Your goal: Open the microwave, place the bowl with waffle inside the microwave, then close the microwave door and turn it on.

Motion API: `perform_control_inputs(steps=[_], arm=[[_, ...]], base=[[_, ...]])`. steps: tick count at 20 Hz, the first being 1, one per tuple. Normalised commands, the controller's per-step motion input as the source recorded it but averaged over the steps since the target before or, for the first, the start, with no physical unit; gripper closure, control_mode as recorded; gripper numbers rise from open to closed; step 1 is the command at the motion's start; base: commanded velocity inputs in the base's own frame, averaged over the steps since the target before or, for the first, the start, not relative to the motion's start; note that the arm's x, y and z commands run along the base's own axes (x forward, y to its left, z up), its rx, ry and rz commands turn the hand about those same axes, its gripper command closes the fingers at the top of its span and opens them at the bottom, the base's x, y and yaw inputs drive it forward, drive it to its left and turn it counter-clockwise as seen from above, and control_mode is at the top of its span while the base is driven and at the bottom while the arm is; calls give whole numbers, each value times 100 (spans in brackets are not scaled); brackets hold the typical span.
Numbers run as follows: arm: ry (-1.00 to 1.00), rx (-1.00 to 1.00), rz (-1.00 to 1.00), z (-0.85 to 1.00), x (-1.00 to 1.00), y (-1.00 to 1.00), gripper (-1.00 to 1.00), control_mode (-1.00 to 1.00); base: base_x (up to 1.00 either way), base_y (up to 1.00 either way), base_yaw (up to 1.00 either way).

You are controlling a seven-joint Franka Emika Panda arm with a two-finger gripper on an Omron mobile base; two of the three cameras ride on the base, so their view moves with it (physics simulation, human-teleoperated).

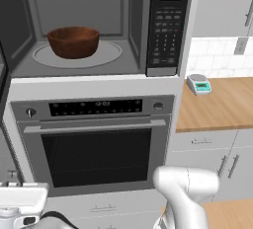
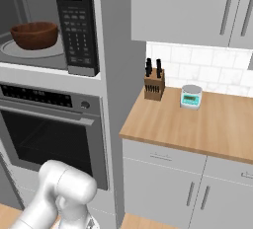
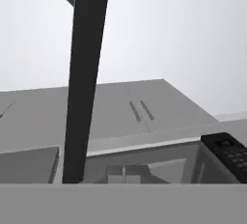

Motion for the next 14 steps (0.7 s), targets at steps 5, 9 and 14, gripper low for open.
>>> perform_control_inputs(steps=[5, 9, 14], arm=[[11, -6, 0, -3, 31, 56, 100, -100], [9, 0, 0, 2, 30, 76, 100, -100], [6, -2, 0, 0, 31, 84, 100, -100]], base=[[0, 0, 0], [0, 0, 0], [0, 0, 0]])
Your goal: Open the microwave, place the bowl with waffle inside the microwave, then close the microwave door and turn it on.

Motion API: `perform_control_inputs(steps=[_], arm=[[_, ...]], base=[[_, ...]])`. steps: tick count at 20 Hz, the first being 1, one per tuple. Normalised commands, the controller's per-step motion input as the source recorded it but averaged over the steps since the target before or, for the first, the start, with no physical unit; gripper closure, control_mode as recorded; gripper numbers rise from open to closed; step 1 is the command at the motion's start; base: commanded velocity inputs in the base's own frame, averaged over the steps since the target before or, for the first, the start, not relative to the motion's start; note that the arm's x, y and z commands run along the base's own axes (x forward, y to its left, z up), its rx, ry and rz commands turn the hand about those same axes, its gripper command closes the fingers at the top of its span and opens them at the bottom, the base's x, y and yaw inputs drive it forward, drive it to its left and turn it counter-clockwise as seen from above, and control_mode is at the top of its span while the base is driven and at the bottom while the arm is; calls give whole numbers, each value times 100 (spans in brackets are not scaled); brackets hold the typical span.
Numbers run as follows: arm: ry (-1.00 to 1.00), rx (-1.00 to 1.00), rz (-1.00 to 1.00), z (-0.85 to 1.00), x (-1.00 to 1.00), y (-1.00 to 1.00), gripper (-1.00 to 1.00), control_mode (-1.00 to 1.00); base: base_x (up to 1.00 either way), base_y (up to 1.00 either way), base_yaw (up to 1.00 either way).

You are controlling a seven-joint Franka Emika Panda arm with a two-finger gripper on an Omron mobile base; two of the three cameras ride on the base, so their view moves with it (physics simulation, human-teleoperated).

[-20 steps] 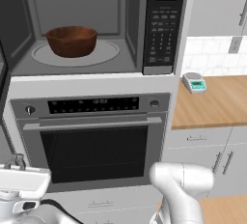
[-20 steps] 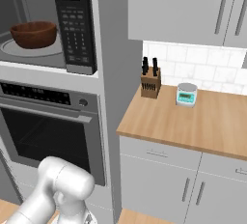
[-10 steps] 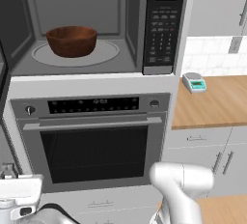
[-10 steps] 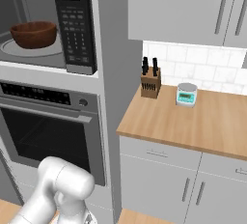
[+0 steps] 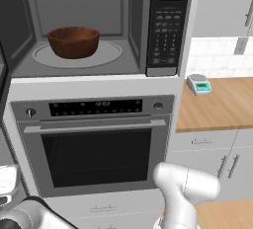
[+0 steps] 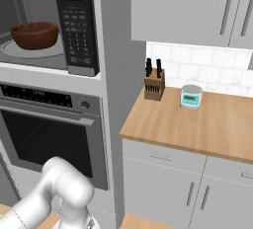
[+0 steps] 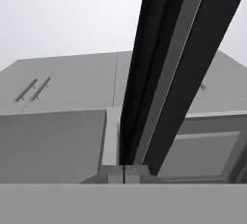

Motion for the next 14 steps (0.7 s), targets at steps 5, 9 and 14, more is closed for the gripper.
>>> perform_control_inputs(steps=[5, 9, 14], arm=[[-2, 9, 0, 39, 8, 34, 100, -100], [-8, 25, 0, 85, 0, 0, 100, -100], [-9, 34, 0, 91, 0, -18, 100, -100]], base=[[0, 0, 0], [0, 0, 0], [0, 0, 0]])
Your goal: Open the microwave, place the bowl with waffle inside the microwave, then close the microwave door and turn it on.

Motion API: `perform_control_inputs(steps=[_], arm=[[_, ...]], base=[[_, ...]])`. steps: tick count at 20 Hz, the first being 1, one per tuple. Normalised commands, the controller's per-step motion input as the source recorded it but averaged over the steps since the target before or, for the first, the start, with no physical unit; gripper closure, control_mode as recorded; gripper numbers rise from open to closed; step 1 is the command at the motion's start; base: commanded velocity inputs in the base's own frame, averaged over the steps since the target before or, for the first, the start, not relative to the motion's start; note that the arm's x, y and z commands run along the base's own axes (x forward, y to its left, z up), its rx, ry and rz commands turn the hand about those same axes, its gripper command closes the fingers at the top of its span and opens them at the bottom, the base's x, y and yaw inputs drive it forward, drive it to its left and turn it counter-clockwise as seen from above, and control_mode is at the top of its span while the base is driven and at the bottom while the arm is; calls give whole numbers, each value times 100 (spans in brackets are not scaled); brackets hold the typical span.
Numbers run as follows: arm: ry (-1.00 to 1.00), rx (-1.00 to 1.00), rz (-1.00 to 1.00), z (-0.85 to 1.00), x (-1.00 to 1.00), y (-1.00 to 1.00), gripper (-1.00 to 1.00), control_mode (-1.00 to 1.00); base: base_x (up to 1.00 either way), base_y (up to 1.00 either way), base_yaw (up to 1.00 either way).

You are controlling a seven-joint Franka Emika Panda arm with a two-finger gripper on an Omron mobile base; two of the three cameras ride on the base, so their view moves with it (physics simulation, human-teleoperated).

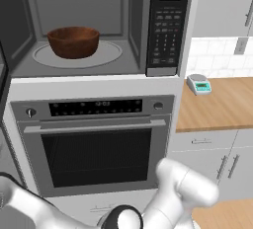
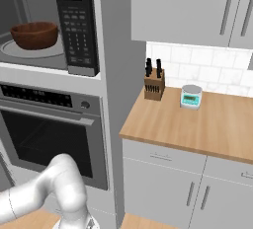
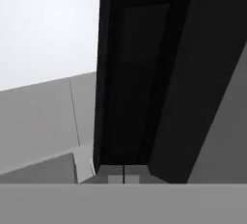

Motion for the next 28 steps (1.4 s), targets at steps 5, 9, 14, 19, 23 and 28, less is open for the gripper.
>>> perform_control_inputs(steps=[5, 9, 14, 19, 23, 28], arm=[[-9, 46, 0, 67, 0, -93, 100, -100], [-1, 50, 0, 60, -1, -100, 100, -100], [1, 50, 0, 85, 0, -100, 100, -100], [17, 46, 0, 96, 9, -100, 100, -100], [34, 34, 0, 55, 25, -100, 100, -100], [39, 20, 0, 0, 70, -100, 100, -100]], base=[[0, 0, 0], [0, 0, 0], [0, 0, 0], [0, 0, 0], [0, 0, 0], [0, 0, 0]])
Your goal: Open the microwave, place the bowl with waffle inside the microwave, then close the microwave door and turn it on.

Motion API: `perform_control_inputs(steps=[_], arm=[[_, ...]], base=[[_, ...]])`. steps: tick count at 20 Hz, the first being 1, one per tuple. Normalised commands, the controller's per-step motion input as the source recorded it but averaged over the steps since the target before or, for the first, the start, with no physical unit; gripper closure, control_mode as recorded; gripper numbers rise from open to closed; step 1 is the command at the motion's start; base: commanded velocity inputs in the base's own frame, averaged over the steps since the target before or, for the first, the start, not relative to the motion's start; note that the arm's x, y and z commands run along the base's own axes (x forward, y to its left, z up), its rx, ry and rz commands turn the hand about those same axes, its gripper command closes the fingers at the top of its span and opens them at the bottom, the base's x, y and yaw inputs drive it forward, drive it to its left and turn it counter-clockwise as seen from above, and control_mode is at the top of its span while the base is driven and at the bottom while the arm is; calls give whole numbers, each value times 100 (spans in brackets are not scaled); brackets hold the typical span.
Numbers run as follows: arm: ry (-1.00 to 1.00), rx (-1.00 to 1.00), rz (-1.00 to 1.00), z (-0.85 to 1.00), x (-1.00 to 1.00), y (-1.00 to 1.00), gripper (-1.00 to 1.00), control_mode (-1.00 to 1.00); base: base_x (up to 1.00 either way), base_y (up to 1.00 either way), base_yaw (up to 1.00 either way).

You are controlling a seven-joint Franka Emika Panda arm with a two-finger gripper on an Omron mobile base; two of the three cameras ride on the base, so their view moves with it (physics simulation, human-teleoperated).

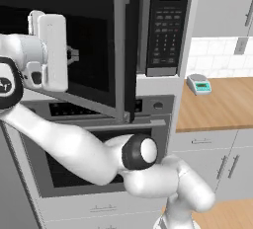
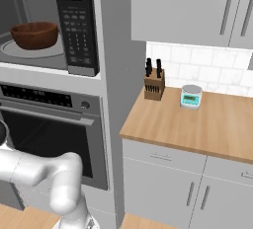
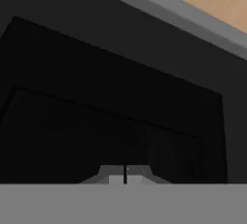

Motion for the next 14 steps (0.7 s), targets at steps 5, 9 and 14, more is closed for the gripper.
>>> perform_control_inputs(steps=[5, 9, 14], arm=[[8, 25, 14, -6, 100, -100, 100, -100], [1, 24, 34, -5, 100, -89, 100, -100], [0, 14, 48, -33, 100, -64, 100, -100]], base=[[0, 0, 0], [0, 0, 0], [0, 0, 0]])
